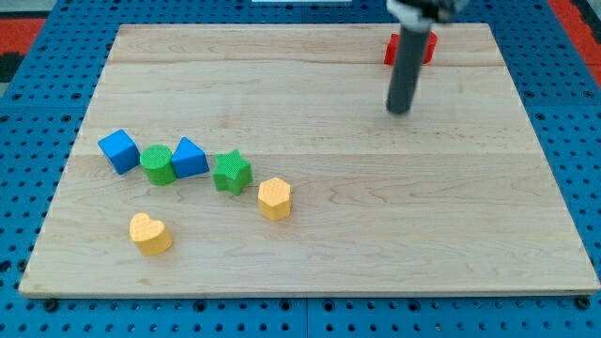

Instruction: Push the red star into the red circle

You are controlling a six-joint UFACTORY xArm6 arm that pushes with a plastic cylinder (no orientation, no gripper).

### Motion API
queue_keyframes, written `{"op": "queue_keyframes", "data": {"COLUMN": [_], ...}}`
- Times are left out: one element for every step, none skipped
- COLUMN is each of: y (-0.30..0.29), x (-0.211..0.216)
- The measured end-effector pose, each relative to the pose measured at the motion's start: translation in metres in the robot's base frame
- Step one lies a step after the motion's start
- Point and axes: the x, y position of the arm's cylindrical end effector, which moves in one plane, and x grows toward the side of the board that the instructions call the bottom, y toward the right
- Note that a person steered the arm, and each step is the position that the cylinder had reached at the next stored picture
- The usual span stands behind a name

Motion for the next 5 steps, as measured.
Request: {"op": "queue_keyframes", "data": {"y": [-0.038,-0.112,-0.254,-0.373,-0.358], "x": [0.123,0.191,0.188,0.179,0.131]}}
